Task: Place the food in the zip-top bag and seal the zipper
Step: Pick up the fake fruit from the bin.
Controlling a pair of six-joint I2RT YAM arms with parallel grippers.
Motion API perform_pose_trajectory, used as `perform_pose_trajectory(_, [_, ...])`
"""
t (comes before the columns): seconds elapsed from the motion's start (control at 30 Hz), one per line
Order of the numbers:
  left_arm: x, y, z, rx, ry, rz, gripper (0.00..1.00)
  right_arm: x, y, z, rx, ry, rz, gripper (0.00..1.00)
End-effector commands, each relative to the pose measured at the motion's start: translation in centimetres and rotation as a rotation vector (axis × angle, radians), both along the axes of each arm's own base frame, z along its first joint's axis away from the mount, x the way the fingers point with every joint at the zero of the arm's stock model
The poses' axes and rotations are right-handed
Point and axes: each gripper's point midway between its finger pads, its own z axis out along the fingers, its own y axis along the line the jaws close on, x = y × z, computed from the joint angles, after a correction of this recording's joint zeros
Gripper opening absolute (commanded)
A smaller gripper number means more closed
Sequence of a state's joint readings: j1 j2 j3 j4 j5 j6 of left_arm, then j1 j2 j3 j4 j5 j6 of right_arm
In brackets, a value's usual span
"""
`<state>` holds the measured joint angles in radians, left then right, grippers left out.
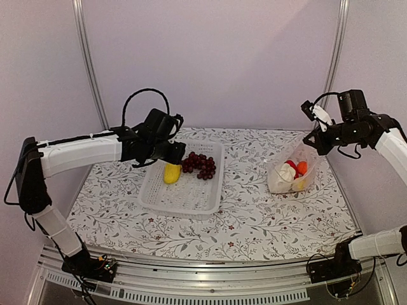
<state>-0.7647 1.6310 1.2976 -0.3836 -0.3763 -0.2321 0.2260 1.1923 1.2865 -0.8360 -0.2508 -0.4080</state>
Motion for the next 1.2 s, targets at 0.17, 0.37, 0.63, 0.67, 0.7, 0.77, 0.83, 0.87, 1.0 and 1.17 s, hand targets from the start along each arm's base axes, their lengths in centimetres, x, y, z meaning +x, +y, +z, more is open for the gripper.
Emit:
perform_pose_trajectory(0.17, [0.8,1.7,-8.5,0.066,0.206,0.086,0.6,-3.0,1.0,0.1,0.062,0.011,0.083,0.0])
perform_pose_trajectory(0.37, [1.7,2.6,-10.6,0.106,0.234,0.125,0.61,-3.3,1.2,-0.4,0.071,0.025,0.094,0.0])
perform_pose_trajectory(0.63, [2.1,2.8,-13.3,0.168,0.275,0.147,0.67,-3.3,1.4,-1.1,0.078,0.045,0.103,0.0])
perform_pose_trajectory(0.67, [2.1,2.8,-13.6,0.174,0.279,0.15,0.68,-3.3,1.4,-1.2,0.077,0.047,0.103,0.0])
perform_pose_trajectory(0.7, [2.3,2.8,-13.8,0.179,0.279,0.155,0.68,-3.4,1.4,-1.3,0.076,0.049,0.104,0.0])
perform_pose_trajectory(0.77, [2.6,3.1,-14.3,0.199,0.273,0.176,0.68,-3.4,1.4,-1.6,0.076,0.055,0.105,0.0])
perform_pose_trajectory(0.83, [3.0,3.4,-14.6,0.22,0.261,0.198,0.68,-3.5,1.4,-1.7,0.078,0.058,0.105,0.0])
perform_pose_trajectory(0.87, [3.1,3.5,-14.7,0.227,0.258,0.205,0.68,-3.5,1.4,-1.7,0.078,0.059,0.106,0.0])
perform_pose_trajectory(1.0, [3.9,3.6,-15.5,0.258,0.245,0.228,0.69,-3.6,1.4,-1.8,0.078,0.058,0.105,0.0])
perform_pose_trajectory(1.17, [4.7,3.6,-16.6,0.29,0.244,0.247,0.67,-3.6,1.4,-2.0,0.079,0.065,0.109,0.0])
